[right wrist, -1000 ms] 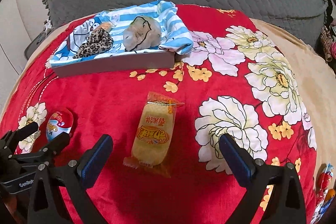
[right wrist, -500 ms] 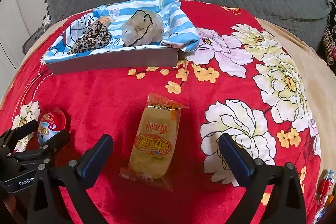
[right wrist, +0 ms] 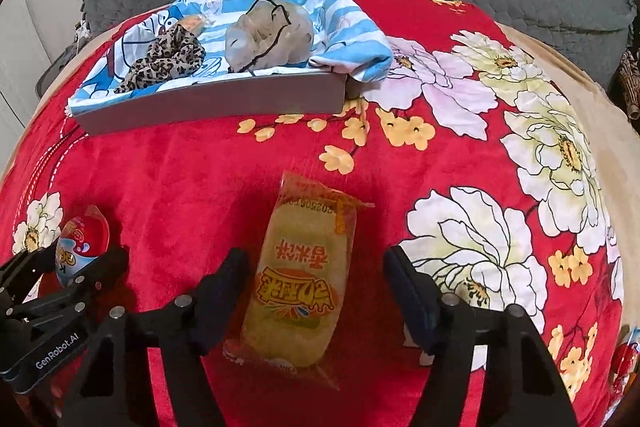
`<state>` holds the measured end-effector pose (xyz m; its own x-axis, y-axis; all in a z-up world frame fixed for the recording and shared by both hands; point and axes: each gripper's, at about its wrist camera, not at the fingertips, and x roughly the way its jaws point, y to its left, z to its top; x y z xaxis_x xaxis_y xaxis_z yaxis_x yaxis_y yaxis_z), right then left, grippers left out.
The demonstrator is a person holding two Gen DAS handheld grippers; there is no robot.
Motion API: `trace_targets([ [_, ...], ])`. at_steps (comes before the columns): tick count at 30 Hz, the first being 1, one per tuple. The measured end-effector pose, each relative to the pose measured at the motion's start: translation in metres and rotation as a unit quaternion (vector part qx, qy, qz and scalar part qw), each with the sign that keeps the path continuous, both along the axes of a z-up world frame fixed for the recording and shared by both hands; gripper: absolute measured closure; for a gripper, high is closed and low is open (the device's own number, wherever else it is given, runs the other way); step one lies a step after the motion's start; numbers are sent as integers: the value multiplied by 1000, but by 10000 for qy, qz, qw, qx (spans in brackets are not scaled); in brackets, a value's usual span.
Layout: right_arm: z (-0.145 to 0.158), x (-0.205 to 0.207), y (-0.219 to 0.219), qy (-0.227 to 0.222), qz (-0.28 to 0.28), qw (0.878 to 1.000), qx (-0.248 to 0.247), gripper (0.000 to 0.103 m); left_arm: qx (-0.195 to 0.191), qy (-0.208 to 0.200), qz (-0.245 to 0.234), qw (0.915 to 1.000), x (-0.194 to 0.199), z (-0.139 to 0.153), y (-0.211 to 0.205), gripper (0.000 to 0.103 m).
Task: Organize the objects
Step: 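Move the left gripper to the King egg while the right approaches the yellow snack cake, then close the left gripper on the King egg while the right grasps the snack cake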
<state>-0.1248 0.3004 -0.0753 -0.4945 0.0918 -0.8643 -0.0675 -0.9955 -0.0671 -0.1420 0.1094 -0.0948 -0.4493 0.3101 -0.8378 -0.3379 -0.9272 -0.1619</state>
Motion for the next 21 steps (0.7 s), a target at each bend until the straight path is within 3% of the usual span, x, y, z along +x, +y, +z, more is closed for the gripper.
trace_targets([
  [5, 2, 0, 0, 1, 18, 9999, -108, 61, 78, -46, -2, 10000, -1, 0, 0, 46],
  [21, 20, 7, -16, 175, 330, 9988, -308, 63, 170, -40, 107, 9998, 8, 11, -13, 46],
])
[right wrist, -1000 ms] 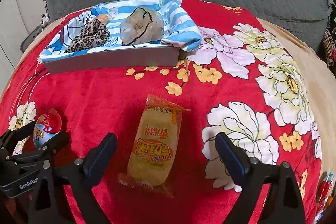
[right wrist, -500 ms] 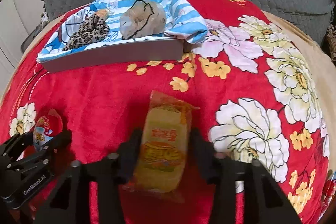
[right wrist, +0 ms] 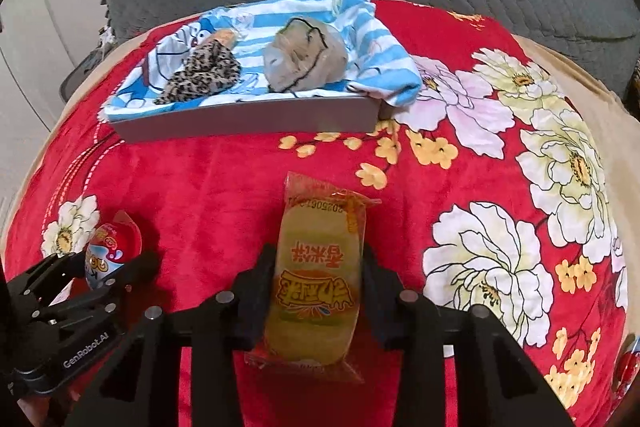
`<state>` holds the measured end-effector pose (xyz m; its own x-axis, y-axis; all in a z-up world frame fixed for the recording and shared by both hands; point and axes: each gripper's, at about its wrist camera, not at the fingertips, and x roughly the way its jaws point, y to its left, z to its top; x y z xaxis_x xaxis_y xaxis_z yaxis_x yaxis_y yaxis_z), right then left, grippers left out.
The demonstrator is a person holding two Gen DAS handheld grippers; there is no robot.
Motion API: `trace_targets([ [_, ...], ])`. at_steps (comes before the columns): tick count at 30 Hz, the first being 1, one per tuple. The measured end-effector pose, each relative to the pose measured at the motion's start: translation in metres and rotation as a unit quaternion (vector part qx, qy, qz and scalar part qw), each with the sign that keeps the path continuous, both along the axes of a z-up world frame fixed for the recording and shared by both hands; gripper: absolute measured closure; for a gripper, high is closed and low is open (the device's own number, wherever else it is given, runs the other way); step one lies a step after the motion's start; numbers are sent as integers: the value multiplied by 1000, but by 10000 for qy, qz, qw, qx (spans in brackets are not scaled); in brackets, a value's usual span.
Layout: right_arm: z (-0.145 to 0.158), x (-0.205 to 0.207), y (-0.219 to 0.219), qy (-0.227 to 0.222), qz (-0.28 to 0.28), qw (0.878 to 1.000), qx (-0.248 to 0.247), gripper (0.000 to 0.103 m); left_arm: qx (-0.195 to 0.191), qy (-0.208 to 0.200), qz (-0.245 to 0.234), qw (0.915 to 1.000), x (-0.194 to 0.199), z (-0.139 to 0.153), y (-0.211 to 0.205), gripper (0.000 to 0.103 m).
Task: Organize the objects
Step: 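Close the left gripper on the King egg while the right grasps the snack cake, then lift both items and carry them toward the striped shirt in the tray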
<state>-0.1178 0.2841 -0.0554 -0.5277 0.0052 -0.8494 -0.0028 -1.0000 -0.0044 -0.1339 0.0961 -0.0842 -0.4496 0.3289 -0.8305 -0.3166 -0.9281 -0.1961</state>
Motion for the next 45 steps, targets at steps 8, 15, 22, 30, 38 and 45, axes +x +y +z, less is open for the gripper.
trace_targets([
  [8, 11, 9, -8, 138, 133, 9998, -57, 63, 65, 102, 57, 9999, 9, 15, -5, 46],
  [15, 21, 21, -17, 268, 286, 9992, -52, 63, 139, 261, 77, 9995, 17, 38, -13, 46],
  [22, 38, 40, -27, 460, 466, 9978, -114, 63, 120, 372, 113, 9992, 28, 56, -21, 46],
  [30, 59, 59, -37, 759, 637, 9951, -27, 63, 144, 647, 143, 9977, 44, 84, -26, 46],
  [38, 77, 75, -42, 1049, 758, 9916, -4, 63, 101, 949, 133, 9954, 63, 111, -28, 46],
  [45, 91, 85, -47, 1282, 856, 9880, 23, 63, 54, 1196, 188, 9926, 73, 130, -34, 46],
])
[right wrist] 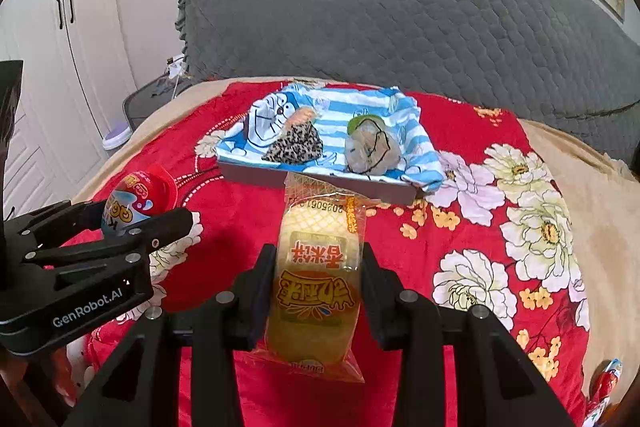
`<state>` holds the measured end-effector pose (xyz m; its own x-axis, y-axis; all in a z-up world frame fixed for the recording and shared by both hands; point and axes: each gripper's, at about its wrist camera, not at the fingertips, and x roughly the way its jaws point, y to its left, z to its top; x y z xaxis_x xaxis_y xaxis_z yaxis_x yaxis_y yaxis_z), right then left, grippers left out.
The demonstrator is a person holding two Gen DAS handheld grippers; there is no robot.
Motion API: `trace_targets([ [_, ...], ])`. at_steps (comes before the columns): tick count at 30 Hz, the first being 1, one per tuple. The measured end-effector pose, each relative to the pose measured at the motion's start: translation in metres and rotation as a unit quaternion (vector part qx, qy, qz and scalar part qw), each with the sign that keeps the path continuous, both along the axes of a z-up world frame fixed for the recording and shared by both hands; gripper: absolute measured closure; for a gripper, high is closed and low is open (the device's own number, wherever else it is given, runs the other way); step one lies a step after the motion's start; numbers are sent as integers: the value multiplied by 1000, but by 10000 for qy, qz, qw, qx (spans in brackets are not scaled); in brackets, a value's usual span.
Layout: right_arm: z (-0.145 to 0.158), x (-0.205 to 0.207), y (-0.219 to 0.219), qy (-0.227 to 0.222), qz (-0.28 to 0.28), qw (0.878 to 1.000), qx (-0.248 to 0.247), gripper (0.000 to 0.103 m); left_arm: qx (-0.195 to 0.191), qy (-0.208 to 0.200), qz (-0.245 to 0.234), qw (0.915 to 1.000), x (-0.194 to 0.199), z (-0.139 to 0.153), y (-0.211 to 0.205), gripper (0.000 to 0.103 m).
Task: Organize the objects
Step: 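Lift both items and carry them toward the striped shirt in the tray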
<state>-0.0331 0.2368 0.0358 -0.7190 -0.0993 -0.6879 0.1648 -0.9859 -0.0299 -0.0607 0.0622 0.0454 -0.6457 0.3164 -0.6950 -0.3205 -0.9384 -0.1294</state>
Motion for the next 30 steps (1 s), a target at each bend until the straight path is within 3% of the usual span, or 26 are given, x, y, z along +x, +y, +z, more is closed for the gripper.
trace_targets([
  [30, 41, 12, -4, 792, 109, 9967, -164, 63, 60, 611, 88, 9981, 6, 44, 6, 46],
])
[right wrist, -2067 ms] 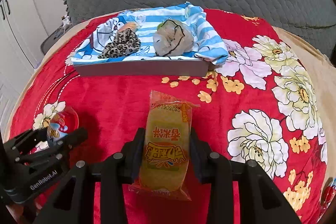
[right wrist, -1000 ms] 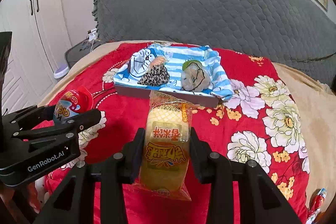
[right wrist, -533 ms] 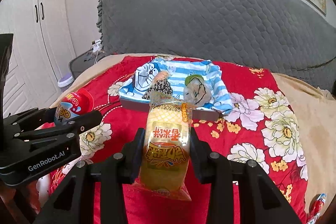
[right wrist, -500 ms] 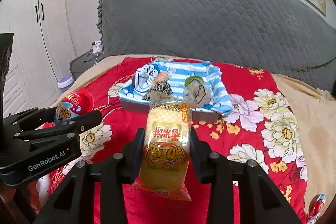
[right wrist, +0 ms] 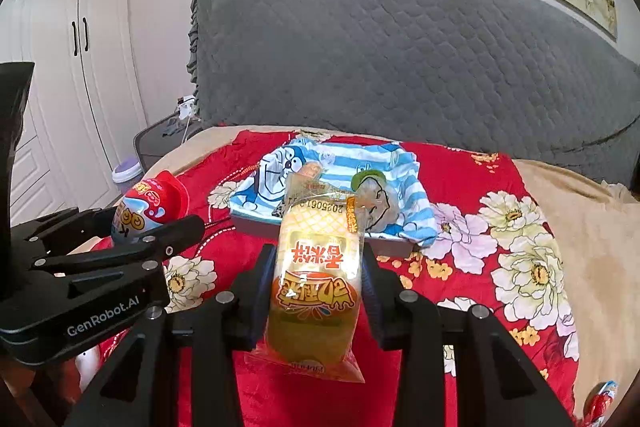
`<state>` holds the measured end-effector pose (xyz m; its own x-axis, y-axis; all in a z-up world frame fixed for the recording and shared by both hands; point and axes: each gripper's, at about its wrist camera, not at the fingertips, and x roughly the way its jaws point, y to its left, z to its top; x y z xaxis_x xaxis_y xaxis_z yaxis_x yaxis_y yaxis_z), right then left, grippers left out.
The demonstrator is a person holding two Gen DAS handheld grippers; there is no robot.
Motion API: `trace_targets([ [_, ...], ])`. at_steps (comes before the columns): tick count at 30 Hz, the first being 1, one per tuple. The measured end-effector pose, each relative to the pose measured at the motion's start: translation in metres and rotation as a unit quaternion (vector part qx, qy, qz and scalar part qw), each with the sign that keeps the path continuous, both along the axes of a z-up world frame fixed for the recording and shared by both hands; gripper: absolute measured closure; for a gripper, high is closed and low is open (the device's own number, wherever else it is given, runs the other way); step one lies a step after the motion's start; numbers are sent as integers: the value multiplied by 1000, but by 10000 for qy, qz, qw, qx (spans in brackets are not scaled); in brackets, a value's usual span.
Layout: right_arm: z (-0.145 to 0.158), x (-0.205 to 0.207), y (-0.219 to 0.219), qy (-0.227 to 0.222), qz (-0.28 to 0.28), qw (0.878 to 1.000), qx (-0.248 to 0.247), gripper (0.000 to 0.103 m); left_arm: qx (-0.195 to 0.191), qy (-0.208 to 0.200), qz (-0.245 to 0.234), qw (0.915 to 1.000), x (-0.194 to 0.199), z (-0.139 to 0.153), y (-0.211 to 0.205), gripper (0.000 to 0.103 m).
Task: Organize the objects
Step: 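Lift both items and carry them toward the striped shirt in the tray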
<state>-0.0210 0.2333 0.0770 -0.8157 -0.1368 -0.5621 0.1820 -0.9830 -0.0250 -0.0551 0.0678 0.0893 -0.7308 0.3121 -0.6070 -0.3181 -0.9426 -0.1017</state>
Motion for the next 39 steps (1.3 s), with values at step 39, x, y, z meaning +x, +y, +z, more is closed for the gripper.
trace_targets([
  [39, 15, -114, 14, 176, -174, 9995, -216, 63, -211, -6, -114, 9997, -132, -12, 45, 46],
])
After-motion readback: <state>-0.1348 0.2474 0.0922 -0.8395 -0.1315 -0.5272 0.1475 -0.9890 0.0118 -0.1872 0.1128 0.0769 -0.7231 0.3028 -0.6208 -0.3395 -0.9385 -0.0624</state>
